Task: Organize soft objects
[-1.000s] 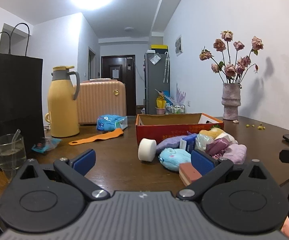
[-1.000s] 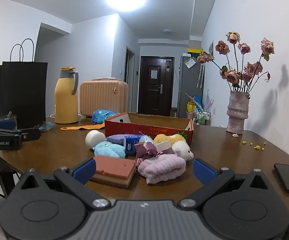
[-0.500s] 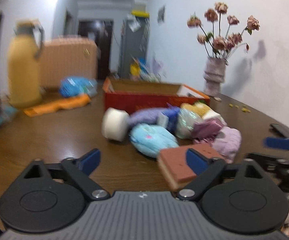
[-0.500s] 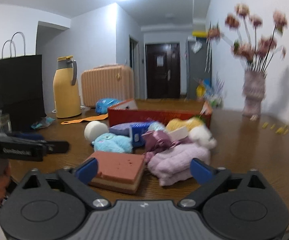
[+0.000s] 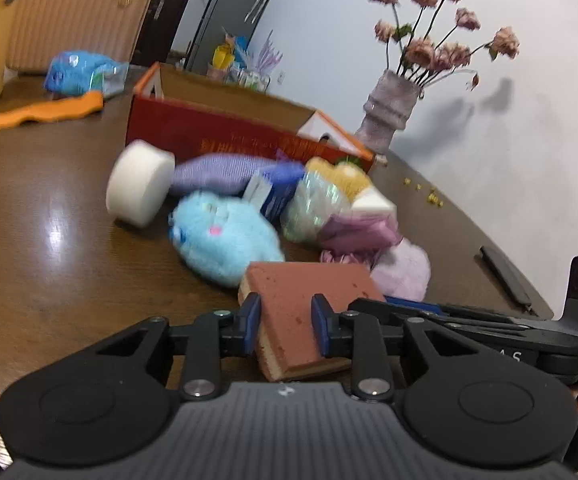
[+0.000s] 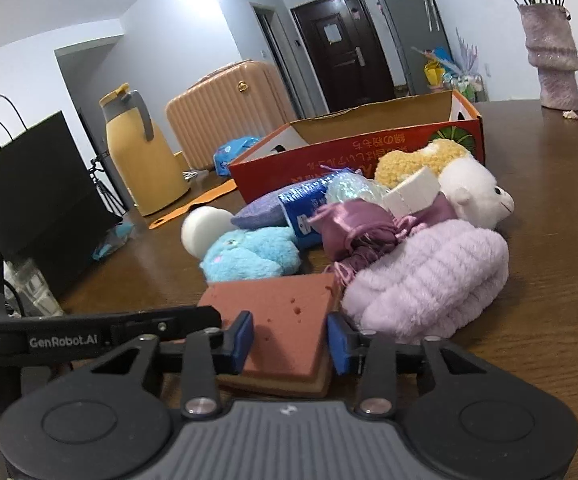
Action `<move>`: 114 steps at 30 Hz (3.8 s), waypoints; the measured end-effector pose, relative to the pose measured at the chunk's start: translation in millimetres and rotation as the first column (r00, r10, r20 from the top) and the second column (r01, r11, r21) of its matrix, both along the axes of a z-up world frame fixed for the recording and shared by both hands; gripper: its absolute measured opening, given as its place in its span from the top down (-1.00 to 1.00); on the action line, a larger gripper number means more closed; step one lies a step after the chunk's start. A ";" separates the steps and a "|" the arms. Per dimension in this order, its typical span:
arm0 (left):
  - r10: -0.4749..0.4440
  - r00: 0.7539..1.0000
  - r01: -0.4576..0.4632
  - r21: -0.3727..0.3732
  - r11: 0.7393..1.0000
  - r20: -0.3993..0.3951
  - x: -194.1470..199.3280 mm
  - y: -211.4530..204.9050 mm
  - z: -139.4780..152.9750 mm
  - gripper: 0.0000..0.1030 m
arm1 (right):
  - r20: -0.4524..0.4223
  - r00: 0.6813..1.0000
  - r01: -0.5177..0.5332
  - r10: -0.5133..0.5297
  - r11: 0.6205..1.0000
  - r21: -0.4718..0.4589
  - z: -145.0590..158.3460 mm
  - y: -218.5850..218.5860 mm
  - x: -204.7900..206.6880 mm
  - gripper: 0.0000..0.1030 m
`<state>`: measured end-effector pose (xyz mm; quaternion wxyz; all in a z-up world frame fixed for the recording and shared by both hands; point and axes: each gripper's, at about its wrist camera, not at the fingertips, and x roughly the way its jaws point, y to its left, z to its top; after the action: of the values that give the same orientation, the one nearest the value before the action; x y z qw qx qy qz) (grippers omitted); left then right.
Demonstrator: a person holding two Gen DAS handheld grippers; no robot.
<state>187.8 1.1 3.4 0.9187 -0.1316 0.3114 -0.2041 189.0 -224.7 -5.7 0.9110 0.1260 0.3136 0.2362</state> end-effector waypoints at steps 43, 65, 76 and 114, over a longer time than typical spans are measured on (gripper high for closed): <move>0.156 0.988 -0.155 0.339 0.928 0.025 371.1 18.4 97.2 -0.27 | -0.176 0.982 0.054 -0.064 0.997 -0.060 83.8 32.0 400.9 0.06; 0.135 0.954 -0.206 0.260 0.944 0.266 88.3 19.6 120.0 -0.71 | 0.254 0.955 0.208 -0.151 0.955 -0.214 138.2 -87.5 100.2 -0.61; 0.125 0.973 -0.174 0.261 0.949 0.197 4.1 1.6 57.1 -0.71 | 0.227 0.964 0.188 -0.136 0.956 -0.225 41.3 -75.9 -11.4 -0.63; -0.203 0.979 0.201 0.075 0.977 0.019 171.2 -93.5 46.0 0.06 | 0.200 0.971 0.170 -0.133 0.969 -0.180 36.1 -74.3 81.2 0.05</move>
<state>358.9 -92.4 49.4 0.9014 -0.0632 0.3184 -0.2866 270.2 -299.0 30.4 0.9598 0.0366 0.2380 0.1442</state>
